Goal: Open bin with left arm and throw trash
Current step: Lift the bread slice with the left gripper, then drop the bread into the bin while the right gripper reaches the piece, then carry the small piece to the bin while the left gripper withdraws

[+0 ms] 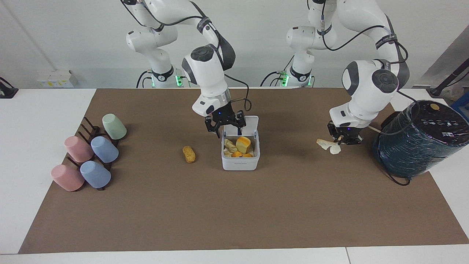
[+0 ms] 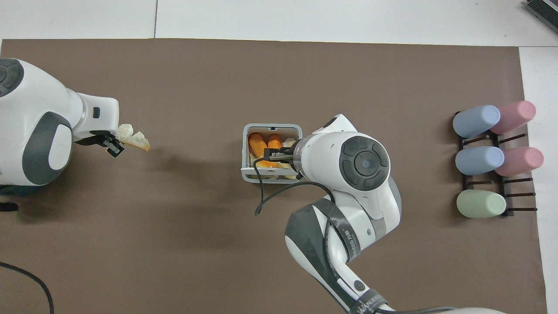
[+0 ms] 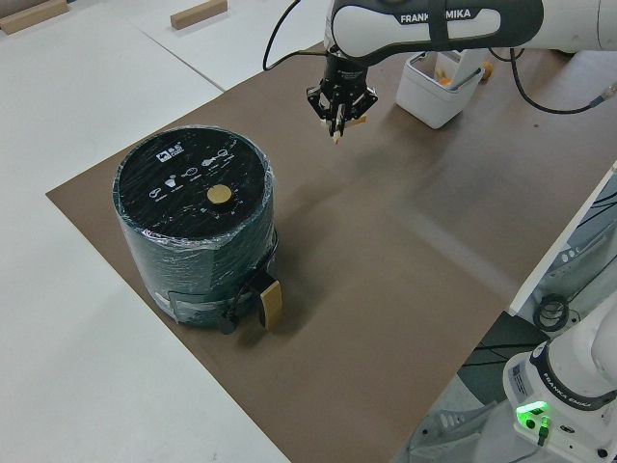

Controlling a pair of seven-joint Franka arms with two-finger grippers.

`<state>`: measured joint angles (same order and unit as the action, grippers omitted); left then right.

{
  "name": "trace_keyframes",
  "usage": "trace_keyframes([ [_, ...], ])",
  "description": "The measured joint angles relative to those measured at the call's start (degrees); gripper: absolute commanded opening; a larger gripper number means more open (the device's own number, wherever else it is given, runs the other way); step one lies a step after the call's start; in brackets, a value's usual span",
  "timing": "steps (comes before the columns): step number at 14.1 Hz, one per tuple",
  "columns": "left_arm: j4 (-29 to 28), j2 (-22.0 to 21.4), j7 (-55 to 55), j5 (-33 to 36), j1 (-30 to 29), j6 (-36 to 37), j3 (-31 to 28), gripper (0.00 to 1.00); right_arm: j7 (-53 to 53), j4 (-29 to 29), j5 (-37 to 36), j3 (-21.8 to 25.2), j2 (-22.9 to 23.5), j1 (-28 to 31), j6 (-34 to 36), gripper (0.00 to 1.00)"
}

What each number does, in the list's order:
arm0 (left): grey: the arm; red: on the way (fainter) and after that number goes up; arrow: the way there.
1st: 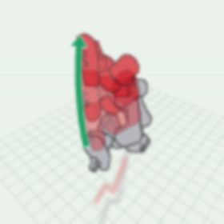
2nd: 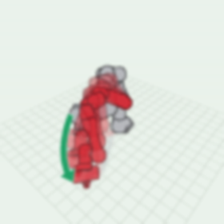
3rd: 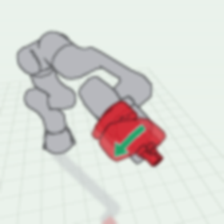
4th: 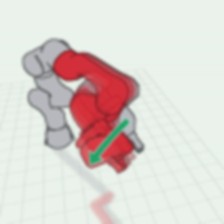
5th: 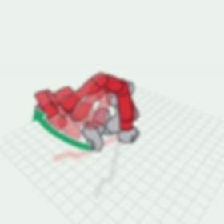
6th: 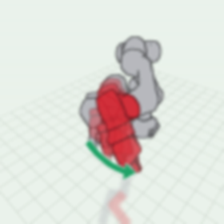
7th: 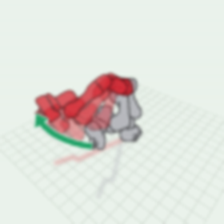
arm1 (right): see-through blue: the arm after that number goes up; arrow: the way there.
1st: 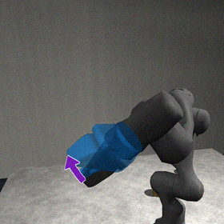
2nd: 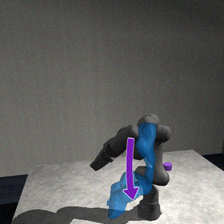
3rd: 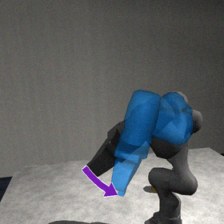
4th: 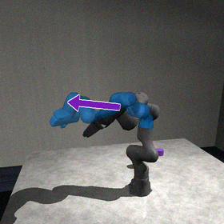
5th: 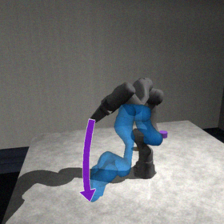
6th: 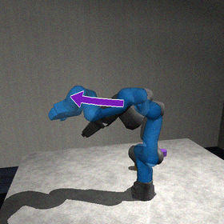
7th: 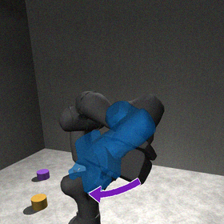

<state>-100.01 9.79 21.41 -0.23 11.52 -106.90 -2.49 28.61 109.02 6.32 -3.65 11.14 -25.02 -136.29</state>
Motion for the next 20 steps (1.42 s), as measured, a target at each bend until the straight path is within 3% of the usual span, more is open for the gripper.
trace_keyframes([
  [5,2.3,0.0,-28.6,-2.1,10.0,0.4,0.6,0.00,-20.4,4.2,0.0,0.4,-0.2,8.7,2.0,0.98],
  [8,2.3,0.5,-42.6,-3.8,15.3,-4.8,0.7,0.00,-30.8,9.2,0.0,0.5,-0.2,10.6,0.1,0.97],
  [9,2.3,0.8,-45.7,-4.7,16.7,-6.5,0.8,0.00,-33.2,10.8,0.0,0.5,0.1,10.6,-1.6,0.89],
  [10,2.2,1.0,-48.3,-5.6,17.9,-8.3,0.8,0.00,-34.8,12.2,0.0,0.4,0.3,10.6,-3.5,0.71],
  [12,2.2,1.6,-53.2,-6.2,20.1,-11.5,0.8,0.00,-36.4,14.6,-0.1,0.4,0.7,10.5,-6.4,0.22],
  [13,2.2,1.9,-55.3,-6.3,21.2,-12.8,0.8,0.00,-37.0,15.4,-0.6,0.4,0.8,10.5,-7.0,0.02],
  [15,2.1,2.9,-58.0,-6.5,23.3,-14.0,0.8,0.00,-37.6,16.0,-2.2,0.4,0.8,10.5,-7.5,0.00],
  [19,2.1,5.3,-59.6,-6.7,26.1,-14.2,0.8,0.43,-37.3,15.1,-3.0,0.3,0.3,10.4,-7.7,0.00],
  [20,2.1,5.5,-59.6,-6.8,26.3,-14.1,0.8,0.60,-36.3,14.7,-3.0,0.3,-0.3,10.4,-7.7,0.00],
])
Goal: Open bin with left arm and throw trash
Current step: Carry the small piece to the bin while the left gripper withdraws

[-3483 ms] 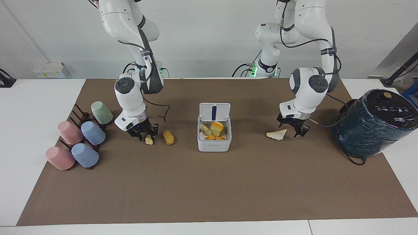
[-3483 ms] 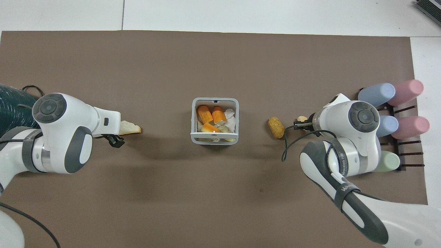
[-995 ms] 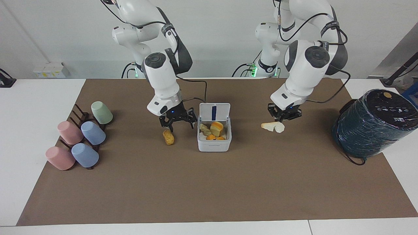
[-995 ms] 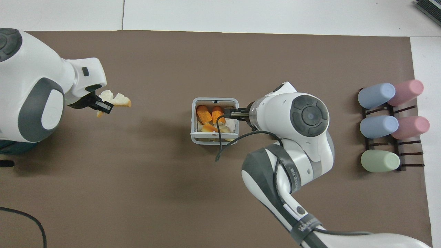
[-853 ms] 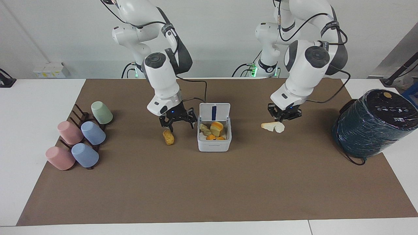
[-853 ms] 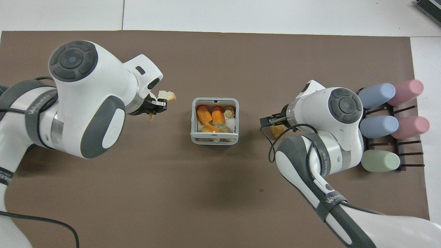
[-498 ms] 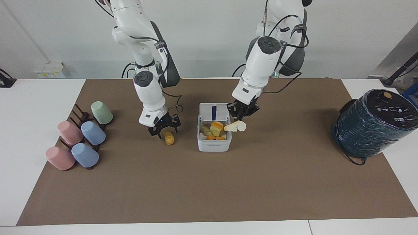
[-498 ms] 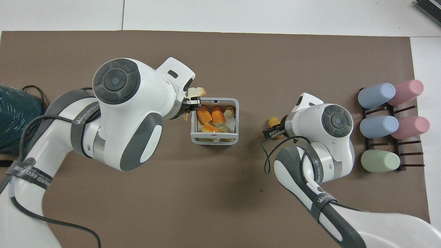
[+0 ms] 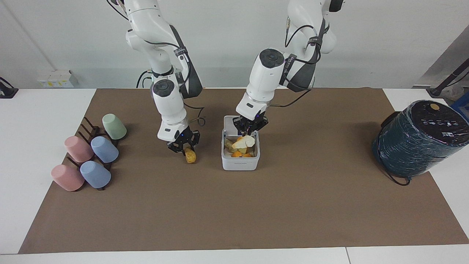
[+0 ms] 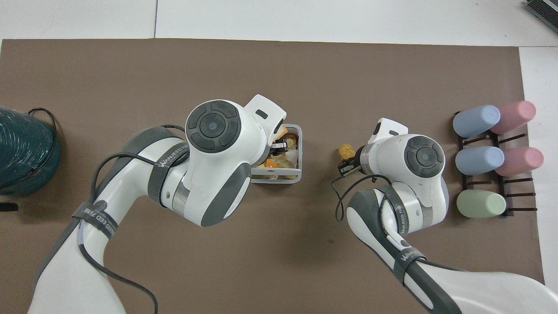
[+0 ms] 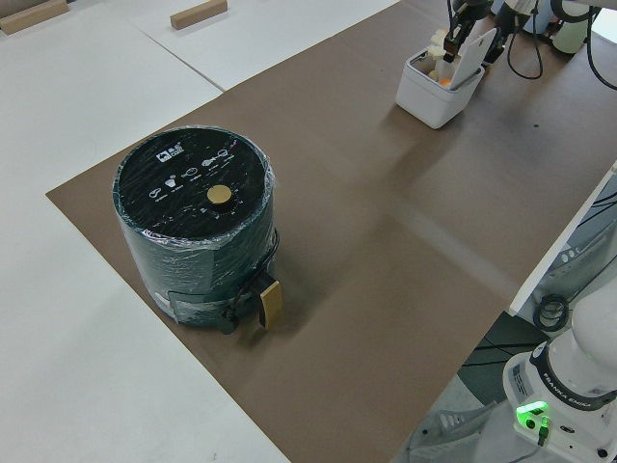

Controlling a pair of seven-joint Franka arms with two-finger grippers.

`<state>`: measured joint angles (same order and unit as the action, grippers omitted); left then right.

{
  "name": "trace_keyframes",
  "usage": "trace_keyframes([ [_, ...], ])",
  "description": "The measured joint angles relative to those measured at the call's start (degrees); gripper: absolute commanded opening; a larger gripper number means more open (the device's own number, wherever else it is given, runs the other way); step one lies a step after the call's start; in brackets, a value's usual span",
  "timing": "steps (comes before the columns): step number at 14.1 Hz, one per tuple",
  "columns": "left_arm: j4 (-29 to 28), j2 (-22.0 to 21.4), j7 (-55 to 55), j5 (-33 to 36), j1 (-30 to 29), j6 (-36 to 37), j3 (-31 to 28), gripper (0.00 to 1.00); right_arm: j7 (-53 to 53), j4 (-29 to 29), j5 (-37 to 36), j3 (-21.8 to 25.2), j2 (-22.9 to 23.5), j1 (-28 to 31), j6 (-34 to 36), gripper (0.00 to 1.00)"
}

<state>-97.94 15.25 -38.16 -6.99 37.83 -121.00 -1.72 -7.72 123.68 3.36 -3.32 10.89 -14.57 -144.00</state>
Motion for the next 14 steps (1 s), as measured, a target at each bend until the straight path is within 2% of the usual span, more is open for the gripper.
trace_keyframes([
  [1,0.1,0.0,0.0,0.0,0.0,0.2,0.0,0.70,1.6,-0.3,0.0,0.0,-0.8,0.0,0.0,0.00],
  [3,0.2,-0.1,0.0,-0.1,0.0,0.5,-0.1,0.76,5.5,-1.1,0.0,-0.2,-2.0,-0.1,0.0,0.00],
  [8,3.0,-0.2,0.0,-0.4,0.0,4.6,-0.8,0.77,15.5,-4.9,0.0,-1.0,-2.9,-2.2,0.2,0.00],
  [11,7.9,-0.4,0.0,-0.4,-2.7,14.1,-1.7,0.76,23.4,-7.8,0.1,-1.3,-2.8,-4.8,0.3,0.00],
  [14,14.4,-1.0,5.6,-0.4,-9.8,24.3,-2.0,0.76,31.9,-10.2,0.1,-1.5,-2.3,-8.4,0.3,0.00],
])
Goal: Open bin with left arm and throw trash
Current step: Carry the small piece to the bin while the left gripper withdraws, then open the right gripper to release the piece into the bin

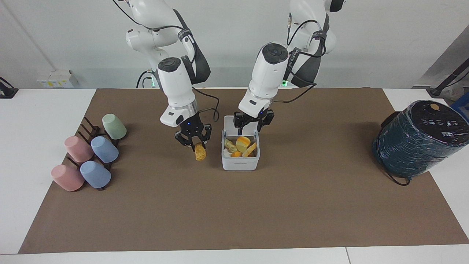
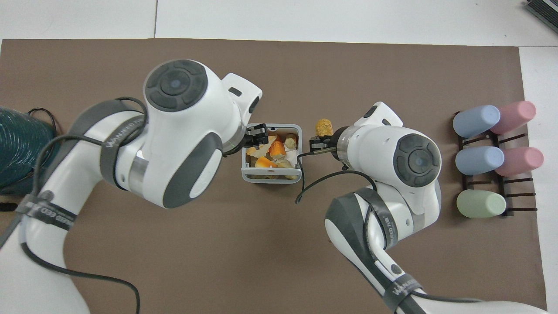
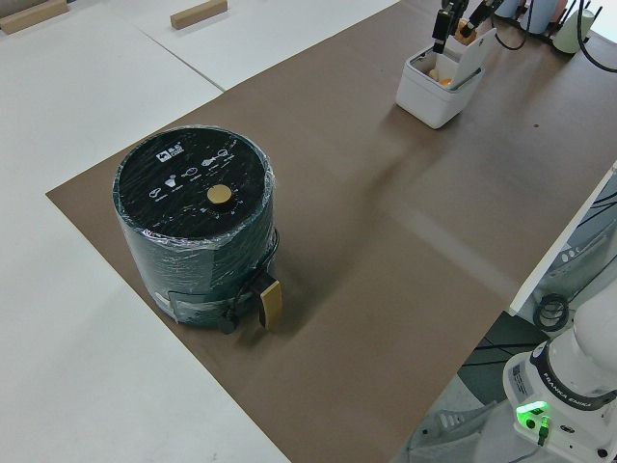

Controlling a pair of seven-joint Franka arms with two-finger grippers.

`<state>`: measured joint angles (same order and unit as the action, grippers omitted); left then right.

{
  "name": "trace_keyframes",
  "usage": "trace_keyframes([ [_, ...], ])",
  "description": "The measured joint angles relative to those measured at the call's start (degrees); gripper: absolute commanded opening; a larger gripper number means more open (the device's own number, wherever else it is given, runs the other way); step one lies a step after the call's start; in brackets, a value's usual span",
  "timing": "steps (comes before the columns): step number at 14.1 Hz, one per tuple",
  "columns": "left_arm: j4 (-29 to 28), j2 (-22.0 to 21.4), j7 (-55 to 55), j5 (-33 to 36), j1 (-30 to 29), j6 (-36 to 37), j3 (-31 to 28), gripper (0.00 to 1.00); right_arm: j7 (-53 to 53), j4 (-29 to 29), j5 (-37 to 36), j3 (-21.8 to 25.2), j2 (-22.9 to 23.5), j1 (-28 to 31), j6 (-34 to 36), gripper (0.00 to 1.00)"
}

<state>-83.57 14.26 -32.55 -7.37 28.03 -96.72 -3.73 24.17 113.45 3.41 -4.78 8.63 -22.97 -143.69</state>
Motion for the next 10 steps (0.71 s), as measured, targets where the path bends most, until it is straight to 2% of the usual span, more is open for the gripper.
trace_keyframes([
  [2,1.5,-0.6,7.2,0.0,-5.2,4.9,-0.3,0.76,3.5,-1.3,0.0,-0.1,0.5,-2.3,0.0,0.00],
  [3,2.2,-0.7,11.7,0.0,-8.5,7.2,-0.4,0.75,4.8,-1.6,0.0,-0.1,0.8,-3.5,0.0,0.13],
  [4,3.0,-0.9,15.9,0.0,-11.5,9.3,-0.5,0.75,5.8,-1.7,0.0,-0.1,1.1,-4.5,0.0,0.60],
  [5,3.7,-1.1,19.5,0.1,-14.1,11.0,-0.6,0.75,6.3,-1.7,0.0,-0.1,1.4,-5.1,0.1,0.93],
  [7,4.2,-2.1,25.7,1.8,-18.1,12.8,-0.7,0.75,7.1,-1.7,0.0,-0.1,1.8,-5.7,0.6,1.00],
  [10,4.3,-4.5,32.1,6.7,-19.9,15.4,-0.7,0.76,8.4,-2.4,0.0,0.0,1.9,-5.8,1.3,1.00],
])
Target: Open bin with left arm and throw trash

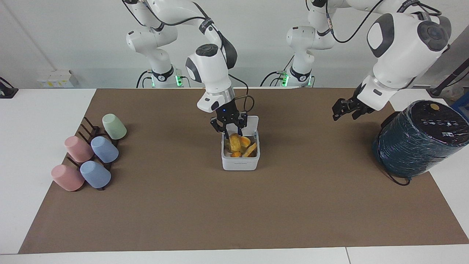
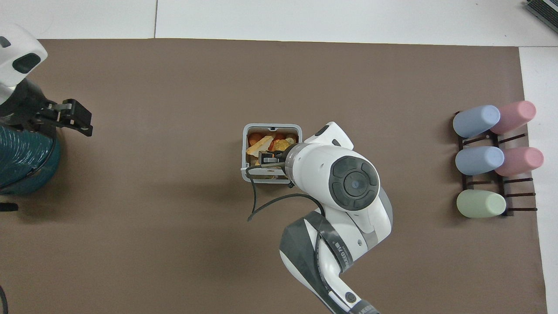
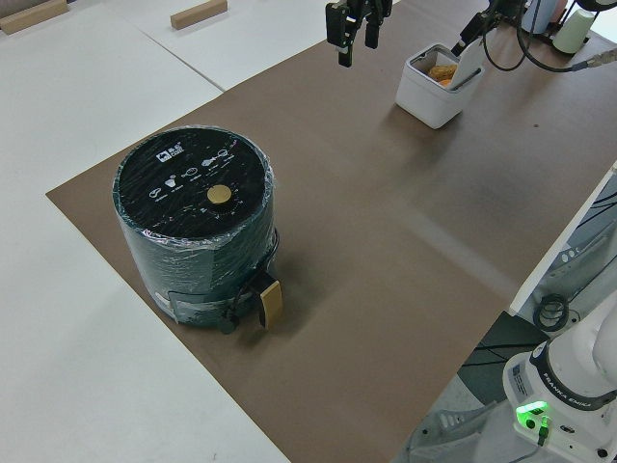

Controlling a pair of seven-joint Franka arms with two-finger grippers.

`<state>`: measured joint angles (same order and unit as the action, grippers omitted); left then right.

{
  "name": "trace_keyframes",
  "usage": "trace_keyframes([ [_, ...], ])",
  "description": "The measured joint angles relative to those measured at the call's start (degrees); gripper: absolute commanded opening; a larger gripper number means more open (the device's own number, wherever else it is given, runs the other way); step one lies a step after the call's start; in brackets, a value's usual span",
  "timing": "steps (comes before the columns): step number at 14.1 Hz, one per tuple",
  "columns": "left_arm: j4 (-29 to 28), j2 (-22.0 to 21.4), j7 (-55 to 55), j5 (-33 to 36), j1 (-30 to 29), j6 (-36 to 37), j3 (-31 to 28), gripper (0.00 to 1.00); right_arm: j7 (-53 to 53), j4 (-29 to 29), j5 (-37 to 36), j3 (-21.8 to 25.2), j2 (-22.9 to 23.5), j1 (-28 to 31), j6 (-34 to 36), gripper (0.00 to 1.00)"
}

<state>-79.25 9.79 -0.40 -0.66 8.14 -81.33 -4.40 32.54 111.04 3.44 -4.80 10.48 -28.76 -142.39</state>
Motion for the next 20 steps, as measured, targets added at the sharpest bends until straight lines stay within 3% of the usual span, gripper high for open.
trace_keyframes([
  [2,0.0,-1.3,2.5,1.5,-0.6,1.4,0.0,0.83,0.0,-1.1,0.0,0.2,-0.2,0.2,1.0,1.00],
  [3,0.0,-1.7,3.4,1.7,-1.3,1.9,0.0,0.98,0.0,-1.5,0.0,0.3,-0.6,0.8,2.1,1.00],
  [4,0.0,-1.9,4.0,1.7,-1.9,2.3,0.0,1.00,0.0,-1.7,0.0,0.4,-1.6,2.0,3.6,1.00],
  [12,-0.1,-2.0,4.3,0.7,-2.6,-0.6,1.0,1.00,-13.3,-1.7,-0.3,1.1,-15.1,19.9,24.5,1.00],
  [15,-0.5,-2.0,4.3,-1.2,-2.7,-2.1,0.9,1.00,-17.5,-5.8,-4.3,1.3,-15.5,23.7,33.6,1.00],
  [20,-0.6,-2.0,4.3,-1.4,-2.7,-2.3,0.9,1.00,-18.5,-16.0,-6.0,1.3,-12.6,24.2,46.8,1.00],
])
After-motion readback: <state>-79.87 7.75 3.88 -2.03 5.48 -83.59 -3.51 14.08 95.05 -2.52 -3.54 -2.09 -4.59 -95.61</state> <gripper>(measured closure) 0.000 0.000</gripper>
